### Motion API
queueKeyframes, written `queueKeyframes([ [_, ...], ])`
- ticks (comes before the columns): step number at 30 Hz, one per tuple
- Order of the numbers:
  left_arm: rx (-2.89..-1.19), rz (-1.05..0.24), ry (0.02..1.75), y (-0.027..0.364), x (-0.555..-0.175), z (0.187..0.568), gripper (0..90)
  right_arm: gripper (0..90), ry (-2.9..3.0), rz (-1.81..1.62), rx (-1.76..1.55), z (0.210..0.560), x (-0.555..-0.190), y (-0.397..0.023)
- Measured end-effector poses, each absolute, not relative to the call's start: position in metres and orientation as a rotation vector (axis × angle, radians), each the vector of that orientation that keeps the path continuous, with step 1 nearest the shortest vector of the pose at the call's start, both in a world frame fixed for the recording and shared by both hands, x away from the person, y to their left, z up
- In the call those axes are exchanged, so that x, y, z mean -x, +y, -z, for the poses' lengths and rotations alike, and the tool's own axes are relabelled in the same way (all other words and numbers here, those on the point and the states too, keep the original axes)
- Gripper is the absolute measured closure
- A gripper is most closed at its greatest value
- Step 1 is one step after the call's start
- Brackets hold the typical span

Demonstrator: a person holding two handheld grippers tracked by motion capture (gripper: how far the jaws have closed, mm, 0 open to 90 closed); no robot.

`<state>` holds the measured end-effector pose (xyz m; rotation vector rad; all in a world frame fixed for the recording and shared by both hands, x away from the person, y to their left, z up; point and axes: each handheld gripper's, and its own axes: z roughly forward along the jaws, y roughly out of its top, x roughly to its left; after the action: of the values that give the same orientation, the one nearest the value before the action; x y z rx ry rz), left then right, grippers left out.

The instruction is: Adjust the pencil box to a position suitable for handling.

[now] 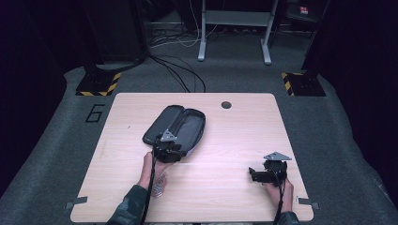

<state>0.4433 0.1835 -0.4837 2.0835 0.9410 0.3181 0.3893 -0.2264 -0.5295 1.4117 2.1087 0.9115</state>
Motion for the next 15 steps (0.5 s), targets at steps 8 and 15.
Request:
queueKeyframes([
  [8,-1.984,-0.460,1.099,0.197,-0.442,0.476,29.1,2.9,2.111,-0.909,-1.413,0.529,-0.389,-0.226],
  [15,-1.919,-0.572,1.238,0.209,-0.452,0.475,27.9,2.9,2.112,-0.908,-1.412,0.529,-0.389,-0.226],
])
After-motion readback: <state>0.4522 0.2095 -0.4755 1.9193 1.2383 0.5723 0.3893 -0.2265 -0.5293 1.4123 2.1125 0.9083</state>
